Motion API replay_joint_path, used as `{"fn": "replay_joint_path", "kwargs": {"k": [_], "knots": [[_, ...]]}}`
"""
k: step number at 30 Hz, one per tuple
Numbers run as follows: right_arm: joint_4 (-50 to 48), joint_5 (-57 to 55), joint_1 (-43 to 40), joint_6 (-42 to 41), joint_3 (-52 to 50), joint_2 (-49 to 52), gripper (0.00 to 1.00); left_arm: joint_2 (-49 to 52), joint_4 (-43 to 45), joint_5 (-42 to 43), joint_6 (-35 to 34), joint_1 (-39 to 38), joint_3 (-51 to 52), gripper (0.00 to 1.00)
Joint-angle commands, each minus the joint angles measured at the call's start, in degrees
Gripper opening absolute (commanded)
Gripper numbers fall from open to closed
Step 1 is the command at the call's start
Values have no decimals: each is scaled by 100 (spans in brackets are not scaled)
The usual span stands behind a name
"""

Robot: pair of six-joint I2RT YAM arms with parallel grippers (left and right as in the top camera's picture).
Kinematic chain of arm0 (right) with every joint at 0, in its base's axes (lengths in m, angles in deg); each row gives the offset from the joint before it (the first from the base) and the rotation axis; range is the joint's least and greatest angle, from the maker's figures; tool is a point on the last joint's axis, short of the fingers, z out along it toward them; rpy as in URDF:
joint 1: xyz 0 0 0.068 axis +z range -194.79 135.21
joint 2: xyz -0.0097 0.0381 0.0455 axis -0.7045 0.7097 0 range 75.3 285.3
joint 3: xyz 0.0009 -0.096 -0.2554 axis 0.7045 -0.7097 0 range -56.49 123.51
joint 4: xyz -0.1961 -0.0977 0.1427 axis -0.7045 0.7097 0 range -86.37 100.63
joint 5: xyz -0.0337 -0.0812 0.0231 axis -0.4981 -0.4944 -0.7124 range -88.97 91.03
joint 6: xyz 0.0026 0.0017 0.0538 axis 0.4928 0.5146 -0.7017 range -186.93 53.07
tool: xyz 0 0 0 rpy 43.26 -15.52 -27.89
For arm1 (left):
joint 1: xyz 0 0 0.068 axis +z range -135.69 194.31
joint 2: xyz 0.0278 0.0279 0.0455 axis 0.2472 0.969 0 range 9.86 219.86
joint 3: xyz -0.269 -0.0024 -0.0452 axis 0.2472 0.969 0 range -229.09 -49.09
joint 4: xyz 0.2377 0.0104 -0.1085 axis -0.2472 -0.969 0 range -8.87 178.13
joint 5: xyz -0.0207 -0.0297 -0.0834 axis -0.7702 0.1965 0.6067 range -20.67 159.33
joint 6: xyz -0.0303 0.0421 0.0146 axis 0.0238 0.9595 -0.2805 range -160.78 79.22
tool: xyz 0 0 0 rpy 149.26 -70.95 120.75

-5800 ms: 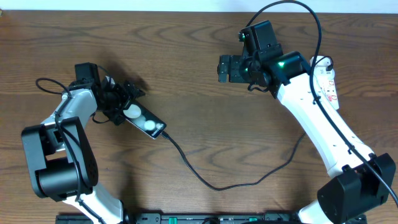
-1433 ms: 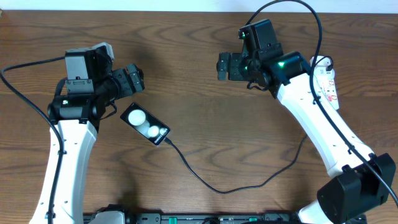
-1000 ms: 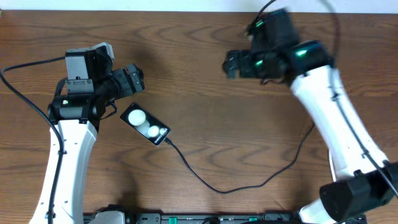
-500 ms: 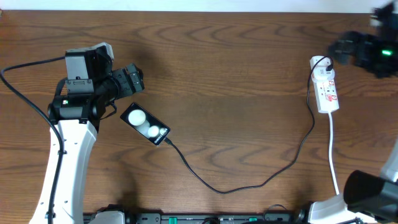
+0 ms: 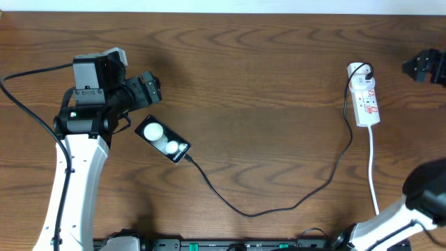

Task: Plug charger to phone and switch on socket
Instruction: 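Move the right gripper over to the white power strip's orange switch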

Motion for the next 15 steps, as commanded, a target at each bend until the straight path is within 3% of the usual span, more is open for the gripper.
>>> {"fn": "replay_joint_path", "kwargs": {"k": [1, 7, 15], "knots": [[70, 96, -15, -61, -11, 645, 99, -9, 2, -59, 101, -7, -90, 95], [133, 389, 136, 216, -11, 1631, 99, -9, 2, -59, 101, -7, -90, 95], [28, 901, 367, 737, -11, 2192, 99, -9, 2, -59, 101, -7, -90, 95]]}}
